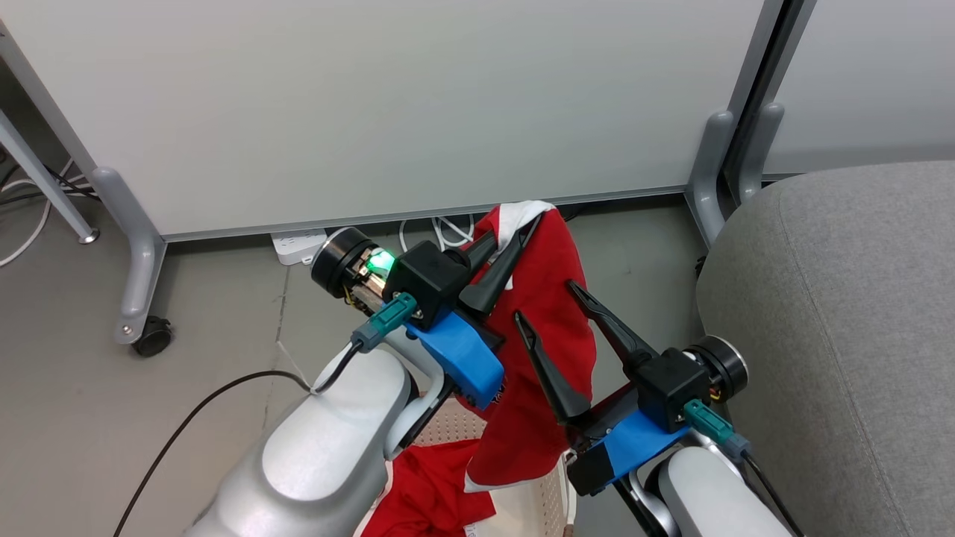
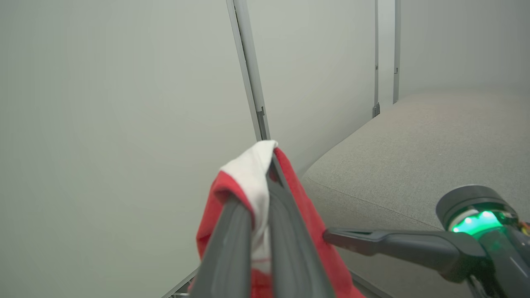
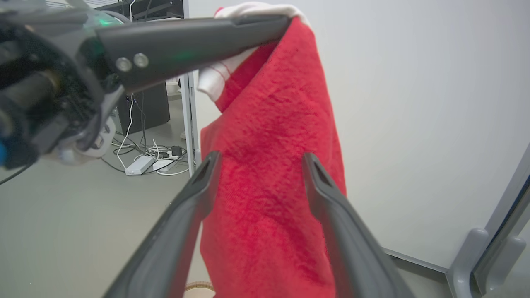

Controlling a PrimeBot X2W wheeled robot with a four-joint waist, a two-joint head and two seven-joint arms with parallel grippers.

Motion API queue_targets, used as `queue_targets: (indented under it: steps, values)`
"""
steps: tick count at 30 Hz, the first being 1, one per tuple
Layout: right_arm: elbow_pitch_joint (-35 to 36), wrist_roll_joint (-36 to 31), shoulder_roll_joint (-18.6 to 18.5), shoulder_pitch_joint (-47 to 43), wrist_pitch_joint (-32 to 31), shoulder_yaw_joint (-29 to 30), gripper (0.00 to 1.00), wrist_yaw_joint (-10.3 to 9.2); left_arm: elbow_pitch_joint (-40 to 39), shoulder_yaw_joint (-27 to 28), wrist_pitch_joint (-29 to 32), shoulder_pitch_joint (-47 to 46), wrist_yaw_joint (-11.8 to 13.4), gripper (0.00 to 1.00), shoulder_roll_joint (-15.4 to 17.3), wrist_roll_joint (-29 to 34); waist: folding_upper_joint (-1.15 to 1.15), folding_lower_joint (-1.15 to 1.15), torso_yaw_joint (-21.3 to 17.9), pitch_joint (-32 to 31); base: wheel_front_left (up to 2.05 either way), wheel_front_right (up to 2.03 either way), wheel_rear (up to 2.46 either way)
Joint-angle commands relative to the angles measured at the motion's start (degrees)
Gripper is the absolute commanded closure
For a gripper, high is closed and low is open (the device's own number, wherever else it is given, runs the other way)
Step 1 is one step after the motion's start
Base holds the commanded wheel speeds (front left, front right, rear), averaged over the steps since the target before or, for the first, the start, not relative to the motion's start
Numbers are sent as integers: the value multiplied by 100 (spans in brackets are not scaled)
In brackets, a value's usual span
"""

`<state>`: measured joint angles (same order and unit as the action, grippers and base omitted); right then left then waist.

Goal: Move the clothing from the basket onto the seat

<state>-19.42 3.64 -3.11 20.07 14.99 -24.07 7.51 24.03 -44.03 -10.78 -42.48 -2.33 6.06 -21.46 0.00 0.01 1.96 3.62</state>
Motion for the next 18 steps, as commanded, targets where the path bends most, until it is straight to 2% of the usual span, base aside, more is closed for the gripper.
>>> queue_targets:
  steps: [1,18]
  values:
    - [-28,12,15,26,30,-14,0,-4,11,-11,-40,-84,39,100,-3,-6,0,-1,5,-4,0,0,0]
    - [-905,-106,28,539,18,-131,0,-4,-65,-176,-93,-208,58,100,-99,-59,0,-1,139,93,0,0,0]
